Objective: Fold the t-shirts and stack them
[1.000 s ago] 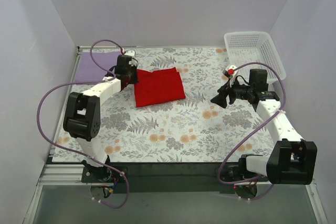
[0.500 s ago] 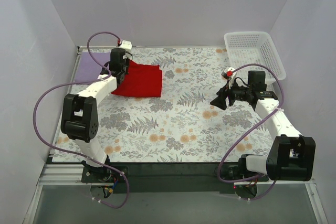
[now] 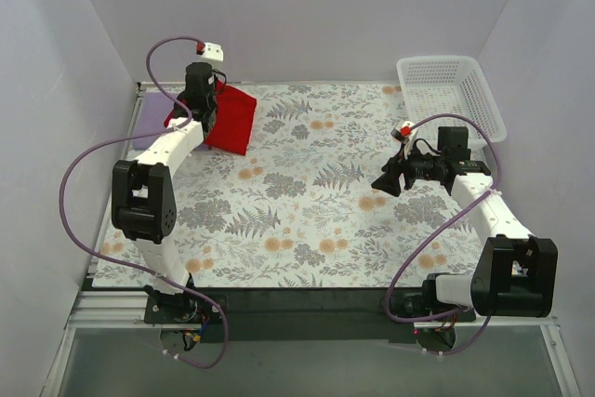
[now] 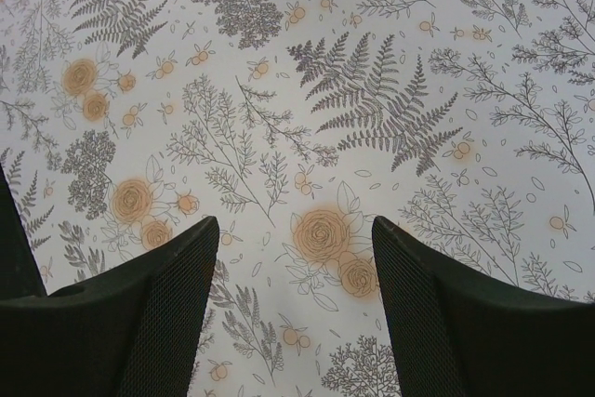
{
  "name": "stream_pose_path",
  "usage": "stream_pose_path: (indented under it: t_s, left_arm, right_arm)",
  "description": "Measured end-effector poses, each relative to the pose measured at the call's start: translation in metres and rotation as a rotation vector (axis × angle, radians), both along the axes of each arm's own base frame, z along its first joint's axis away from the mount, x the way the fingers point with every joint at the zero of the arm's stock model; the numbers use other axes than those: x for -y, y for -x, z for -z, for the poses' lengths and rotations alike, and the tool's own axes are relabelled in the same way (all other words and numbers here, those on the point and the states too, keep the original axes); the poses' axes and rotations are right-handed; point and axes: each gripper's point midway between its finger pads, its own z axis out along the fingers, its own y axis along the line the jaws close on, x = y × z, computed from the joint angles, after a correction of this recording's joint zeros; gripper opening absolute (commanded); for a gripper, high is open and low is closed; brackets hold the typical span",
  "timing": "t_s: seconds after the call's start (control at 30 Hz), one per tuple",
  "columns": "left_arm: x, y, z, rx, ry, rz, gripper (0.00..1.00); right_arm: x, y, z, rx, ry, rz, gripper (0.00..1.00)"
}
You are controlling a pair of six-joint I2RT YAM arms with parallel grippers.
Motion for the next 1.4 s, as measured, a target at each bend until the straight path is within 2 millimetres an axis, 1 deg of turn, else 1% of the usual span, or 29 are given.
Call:
stream_pose_path:
  t_s: [0.07, 0.17, 0.3, 0.4, 0.57, 0.67, 0.83, 0.93, 1.2, 1.4]
  left_arm:
    - [-0.008, -0.002, -0.008, 0.017, -0.009, -0.024, 0.0]
    - [-0.019, -0.005, -0.013, 0.03, -0.017, -0.054, 0.0]
    - [-0.03, -0.013, -0.008, 0.022, -0.029, -0.079, 0.0]
    - [-0.036, -0.02, 0.001, 0.008, -0.036, -0.091, 0.0]
    - [-0.044, -0.026, 0.006, 0.0, -0.048, -0.114, 0.0]
    - [-0.048, -0.029, 0.0, 0.012, -0.049, -0.122, 0.0]
    - [-0.054, -0.032, -0.016, 0.045, -0.056, -0.137, 0.0]
    - [-0.061, -0.032, -0.019, 0.054, -0.064, -0.154, 0.0]
    - [-0.072, -0.032, -0.025, 0.071, -0.065, -0.18, 0.0]
    - [-0.084, -0.04, -0.02, 0.07, -0.063, -0.2, 0.0]
  right_arm:
    - [-0.001, 0.0, -0.001, 0.0, -0.003, -0.003, 0.73]
    - [-0.001, 0.001, -0.001, -0.001, -0.006, -0.006, 0.73]
    - [-0.001, 0.001, -0.001, -0.003, -0.008, -0.008, 0.73]
    - [-0.001, 0.002, -0.001, -0.005, -0.01, -0.009, 0.73]
    - [-0.002, 0.003, -0.001, -0.009, -0.011, -0.01, 0.73]
    - [-0.002, 0.003, -0.001, -0.012, -0.012, -0.01, 0.73]
    - [-0.002, 0.004, 0.0, -0.018, -0.012, -0.01, 0.73]
    - [-0.002, 0.004, 0.0, -0.021, -0.012, -0.011, 0.73]
    - [-0.002, 0.004, 0.005, -0.04, -0.012, -0.01, 0.73]
    - [-0.002, 0.004, 0.005, -0.041, -0.012, -0.01, 0.72]
